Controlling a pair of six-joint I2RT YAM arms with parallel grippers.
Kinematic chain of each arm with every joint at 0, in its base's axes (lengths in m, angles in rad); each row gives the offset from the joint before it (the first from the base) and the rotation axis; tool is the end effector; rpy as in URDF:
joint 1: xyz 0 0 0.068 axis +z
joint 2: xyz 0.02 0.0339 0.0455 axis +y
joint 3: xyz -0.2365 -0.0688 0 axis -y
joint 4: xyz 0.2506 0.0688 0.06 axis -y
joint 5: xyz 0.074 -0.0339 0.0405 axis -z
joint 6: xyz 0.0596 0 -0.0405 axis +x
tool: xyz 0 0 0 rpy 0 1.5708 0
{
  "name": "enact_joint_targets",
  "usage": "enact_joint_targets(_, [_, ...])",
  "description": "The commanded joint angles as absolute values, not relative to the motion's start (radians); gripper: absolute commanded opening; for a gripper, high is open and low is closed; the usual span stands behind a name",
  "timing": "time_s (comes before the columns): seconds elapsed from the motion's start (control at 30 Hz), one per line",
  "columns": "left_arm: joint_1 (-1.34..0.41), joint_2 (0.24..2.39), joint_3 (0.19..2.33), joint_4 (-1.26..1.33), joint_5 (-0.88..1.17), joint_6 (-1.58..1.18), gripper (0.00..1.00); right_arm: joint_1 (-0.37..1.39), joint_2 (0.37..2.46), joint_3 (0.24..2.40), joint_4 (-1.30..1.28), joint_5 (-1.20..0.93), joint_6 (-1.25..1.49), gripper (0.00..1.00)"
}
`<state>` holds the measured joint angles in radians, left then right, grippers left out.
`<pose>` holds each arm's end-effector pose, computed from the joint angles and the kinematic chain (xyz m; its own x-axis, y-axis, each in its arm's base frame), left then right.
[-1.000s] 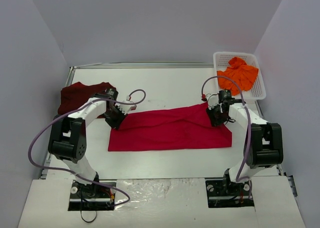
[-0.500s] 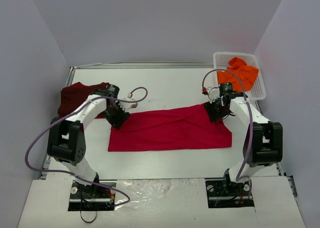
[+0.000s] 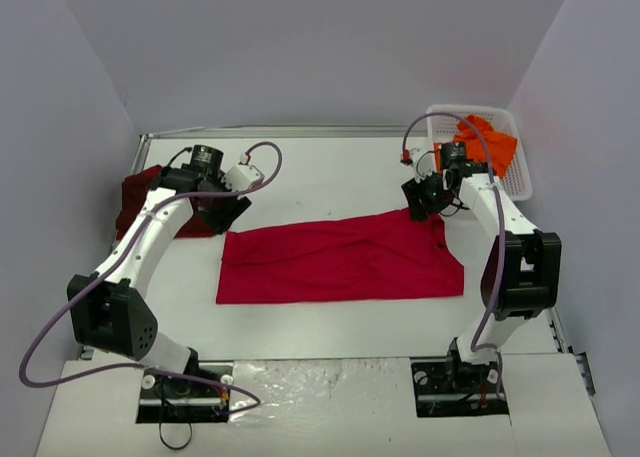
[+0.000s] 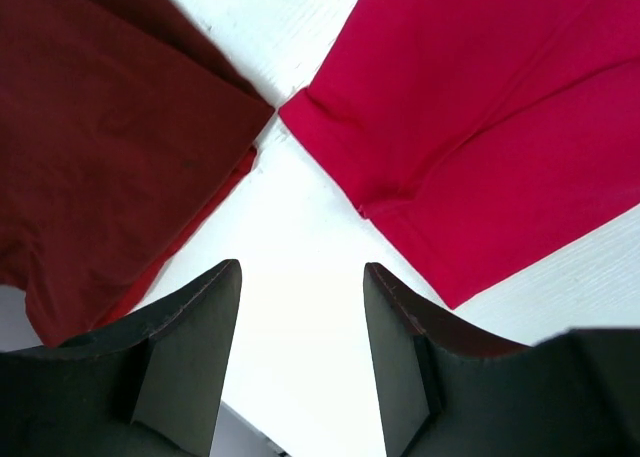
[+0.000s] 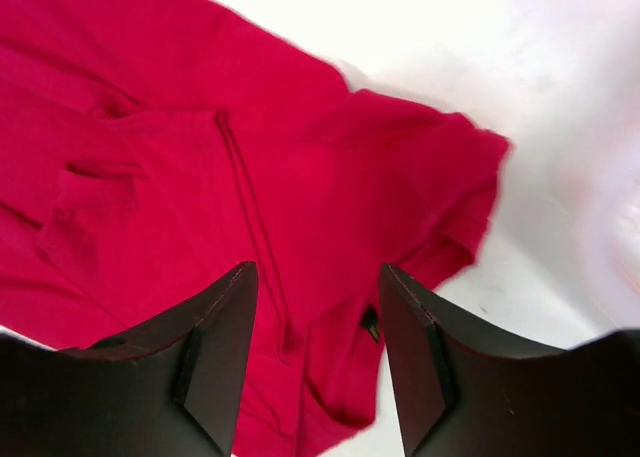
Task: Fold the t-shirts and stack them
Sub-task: Fold the other side of the tshirt into a rectangle
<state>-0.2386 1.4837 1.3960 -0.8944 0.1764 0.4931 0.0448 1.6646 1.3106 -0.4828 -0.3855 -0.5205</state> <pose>0.3162 -0.0877 0.2766 -0.5569 0.6151 -0.5582 0.6709 0.7293 0.1343 0.3832 0.0396 0.2224 -0.4978 -0.4836 -0.7200 -0.6232 0.7768 -0.0909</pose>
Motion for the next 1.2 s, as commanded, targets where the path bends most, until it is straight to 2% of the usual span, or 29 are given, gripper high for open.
enact_joint_targets(0.0, [-0.222, 1.459, 1.413, -0.962, 0.103, 0.457, 0.51, 0.048, 1.782, 1.362, -0.552, -0.472, -0.557, 0.48])
enact_joint_targets(0.17, [-0.196, 1.433, 1.459, -1.009, 0.112, 0.440, 0.51, 0.046, 1.957, 1.483, -0.667, -0.610, -0.641, 0.48])
enact_joint_targets(0.4, [-0.167, 1.388, 1.422, -1.012, 0.094, 0.431, 0.51, 0.049, 2.101, 1.649, -0.819, -0.770, -0.745, 0.46])
enact_joint_targets(0.93, [-0.127, 1.378, 1.362, -0.974, 0.126, 0.397, 0.51, 0.095, 2.253, 1.715, -0.994, -0.824, -0.894, 0.42])
enact_joint_targets(1.13, [-0.121, 1.371, 1.336, -0.965, 0.129, 0.393, 0.51, 0.106, 2.266, 1.726, -0.997, -0.825, -0.890, 0.36])
enact_joint_targets(1.17, [-0.121, 1.368, 1.333, -0.962, 0.130, 0.394, 0.51, 0.107, 2.266, 1.727, -0.996, -0.825, -0.888, 0.30])
